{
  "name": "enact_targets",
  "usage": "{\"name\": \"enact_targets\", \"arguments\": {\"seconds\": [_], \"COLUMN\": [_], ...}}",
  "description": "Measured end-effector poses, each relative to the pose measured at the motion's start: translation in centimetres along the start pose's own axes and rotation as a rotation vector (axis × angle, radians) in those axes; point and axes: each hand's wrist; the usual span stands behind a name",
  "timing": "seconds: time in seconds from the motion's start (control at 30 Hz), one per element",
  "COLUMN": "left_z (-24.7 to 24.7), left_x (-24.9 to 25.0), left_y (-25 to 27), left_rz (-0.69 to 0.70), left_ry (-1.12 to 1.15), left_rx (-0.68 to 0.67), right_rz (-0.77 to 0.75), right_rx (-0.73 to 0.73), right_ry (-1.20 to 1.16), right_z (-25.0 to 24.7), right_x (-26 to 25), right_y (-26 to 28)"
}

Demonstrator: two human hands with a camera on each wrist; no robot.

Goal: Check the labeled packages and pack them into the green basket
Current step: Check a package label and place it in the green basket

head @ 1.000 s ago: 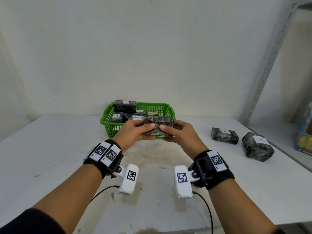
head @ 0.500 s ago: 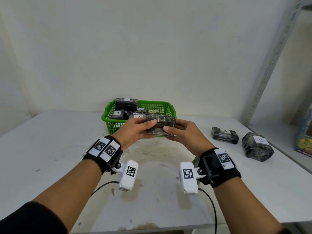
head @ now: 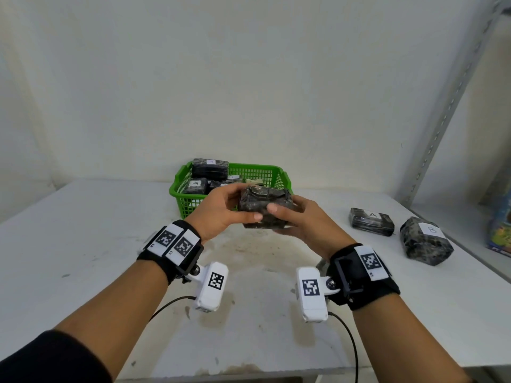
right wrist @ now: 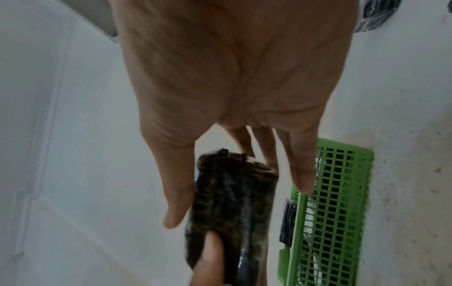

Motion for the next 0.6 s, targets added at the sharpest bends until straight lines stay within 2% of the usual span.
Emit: {"name": "enact_targets", "arguments": {"seconds": [0.1, 0.27, 0.4, 0.5, 0.6], "left_z": [-0.1, 0.8, 1.5, 1.4, 1.4], "left_x": [-0.2, -0.2, -0.3, -0.3, -0.2], "left_y": [0.0, -0.1, -0.3, -0.3, -0.1], "left_rz": [0.041, -0.083, -0.109, -0.086, -0.082], "left_ry": [-0.072, 0.115, 0.023, -0.152, -0.174], "left_rx": [-0.025, -0.127, 0.050, 0.058, 0.027], "right_rz": [0.117, 0.027, 0.028, 0.027, 0.004], "right_rx": [-0.018, 0.091, 0.131, 0.153, 0.189], "right_ry": [-0.102, -0.098, 0.005, 0.107, 0.161], "right_z": [0.2, 0.0, -0.1, -0.3, -0.4], "right_x": [-0.2, 0.5, 1.0, 1.2, 1.1], "right_y": [0.2, 0.1, 0.0, 0.0, 0.0]}}
Point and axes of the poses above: each hand's wrist, its own y-axis away from the middle knuckle, its own z-axis out of the palm, x = y × z, and after that the axes turned 9 degrees about -x, right-handed
